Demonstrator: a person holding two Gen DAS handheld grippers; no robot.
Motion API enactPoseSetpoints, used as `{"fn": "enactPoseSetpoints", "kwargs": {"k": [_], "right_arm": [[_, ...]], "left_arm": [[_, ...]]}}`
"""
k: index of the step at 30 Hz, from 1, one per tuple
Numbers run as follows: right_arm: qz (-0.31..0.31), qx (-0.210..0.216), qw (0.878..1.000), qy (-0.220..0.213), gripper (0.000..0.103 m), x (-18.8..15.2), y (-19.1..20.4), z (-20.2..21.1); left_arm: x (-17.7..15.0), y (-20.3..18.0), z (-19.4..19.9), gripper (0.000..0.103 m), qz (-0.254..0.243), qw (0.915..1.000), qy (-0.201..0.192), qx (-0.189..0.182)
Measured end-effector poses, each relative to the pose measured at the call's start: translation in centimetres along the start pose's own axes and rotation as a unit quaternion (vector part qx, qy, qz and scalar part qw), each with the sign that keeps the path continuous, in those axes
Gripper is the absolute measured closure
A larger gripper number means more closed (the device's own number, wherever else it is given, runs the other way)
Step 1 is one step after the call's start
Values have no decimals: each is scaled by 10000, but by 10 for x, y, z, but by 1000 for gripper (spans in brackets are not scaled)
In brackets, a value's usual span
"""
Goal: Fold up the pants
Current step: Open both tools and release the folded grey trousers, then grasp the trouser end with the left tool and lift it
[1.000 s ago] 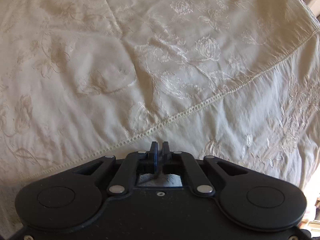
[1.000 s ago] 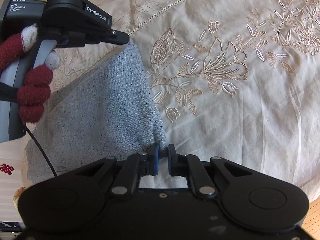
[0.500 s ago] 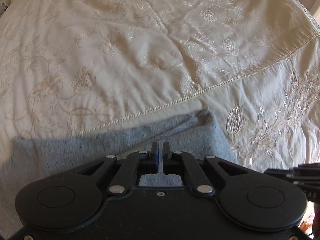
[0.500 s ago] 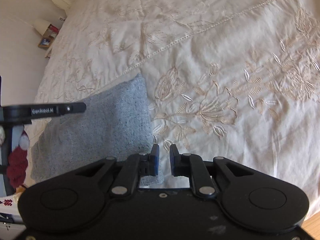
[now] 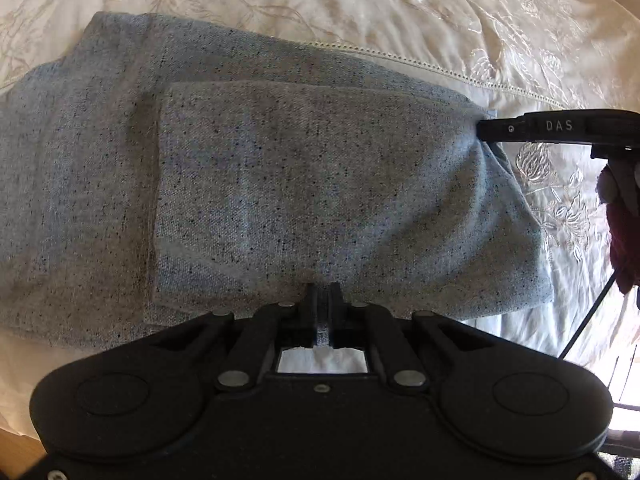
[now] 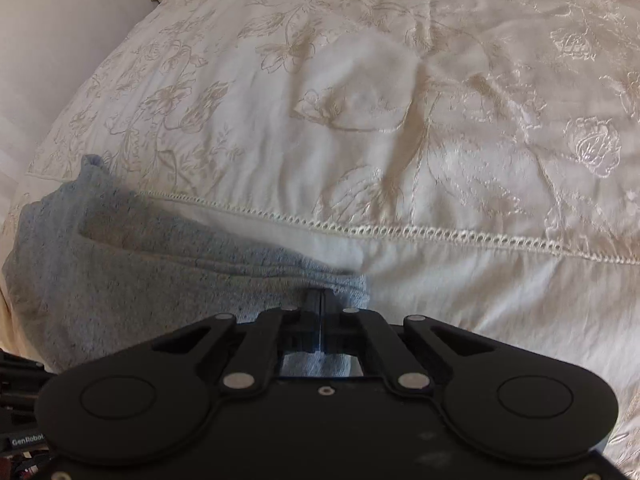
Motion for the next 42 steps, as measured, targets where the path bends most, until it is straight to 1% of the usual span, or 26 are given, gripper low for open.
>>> {"fn": "enactPoseSetpoints", "kwargs": {"k": [1,2,3,5,7,10,12,14,16,19,22,24,26,28,30,31,33,36,38,40,42], "right_arm": [[-41,-86,9999,-60,103,3,-1,2],[-155,-147,9997,-155,98,5,-3,7],[-290,-118,9992,-237,94,6,-5,11],[-404,55,9987,-304,93,1,-5,21],[-353,207,9988,-270,92,-13,1,31],[-195,255,9995,25,91,-54,10,39],[-152,155,9996,195,91,-84,11,41],[-183,-12,9996,224,91,-107,10,46],[-289,-79,9990,331,91,-120,9,49],[-443,-196,9986,194,91,-131,8,65],[-380,-304,9988,-101,91,-130,17,81],[-285,-347,9985,-325,91,-119,27,84],[-224,-344,9979,-505,90,-107,45,88],[-212,-241,9975,-623,90,-96,64,91],[-218,-106,9976,-641,90,-90,86,89],[-211,-45,9977,-639,90,-88,99,87],[-181,22,9983,-550,89,-89,127,78],[-174,125,9989,-405,89,-85,172,62],[-139,123,9992,-354,89,-83,198,50],[-163,60,9993,-316,89,-80,219,39],[-361,-47,9991,-224,89,-78,235,23]], "left_arm": [[0,1,3,94,47,10000,-13,0],[0,2,5,94,52,10000,-41,-5],[0,2,9,94,19,10000,-85,4],[0,3,17,92,-94,9995,-256,170],[0,7,20,92,-89,9989,-360,279],[-2,19,14,92,142,9995,-252,156],[-5,26,11,92,262,9994,-214,75],[-12,35,12,92,364,9991,-216,-16],[-15,39,15,92,409,9988,-254,-73],[-24,46,24,92,410,9986,-299,-138],[-34,54,30,91,379,9985,-300,-254],[-43,63,31,91,377,9984,-214,-368],[-50,75,30,90,311,9992,-137,-227],[-59,89,35,90,216,9996,-171,-113],[-67,108,42,90,234,9994,-228,-137],[-72,123,45,90,279,9991,-260,-182],[-80,150,53,90,379,9985,-331,-218],[-85,191,72,90,539,9970,-550,-97],[-90,220,83,90,707,9952,-673,-32],[-90,245,92,90,924,9927,-777,-52],[-89,268,100,90,1101,9902,-854,-16]]}}
Point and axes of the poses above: each gripper's, at about its wrist camera, not at the fingertips, and z roughly against the way its jaws point, y to its left, x to its top, the point moved 3 cm from there along -z, roughly the way its jaws point, and after that the axes turned 4 degrees about y, right-handed, at the moved point
